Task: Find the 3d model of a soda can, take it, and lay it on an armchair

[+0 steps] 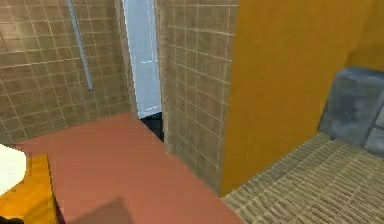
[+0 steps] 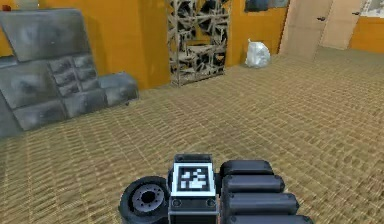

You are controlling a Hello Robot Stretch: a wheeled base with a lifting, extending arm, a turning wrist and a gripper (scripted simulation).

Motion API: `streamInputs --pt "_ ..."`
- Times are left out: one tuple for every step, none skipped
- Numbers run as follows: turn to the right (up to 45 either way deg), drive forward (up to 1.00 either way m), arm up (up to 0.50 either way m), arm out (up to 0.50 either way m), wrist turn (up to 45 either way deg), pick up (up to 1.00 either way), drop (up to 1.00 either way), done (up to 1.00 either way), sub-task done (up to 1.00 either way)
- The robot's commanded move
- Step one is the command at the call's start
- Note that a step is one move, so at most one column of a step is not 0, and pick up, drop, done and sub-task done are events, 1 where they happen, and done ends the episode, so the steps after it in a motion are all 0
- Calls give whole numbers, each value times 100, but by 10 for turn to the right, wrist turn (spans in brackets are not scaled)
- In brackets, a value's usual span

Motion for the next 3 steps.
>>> streamInputs --pt "0 60 0 0 0 0 0 0 0" --pt "-330 0 0 0 0 0 0 0 0" --pt "0 100 0 0 0 0 0 0 0"
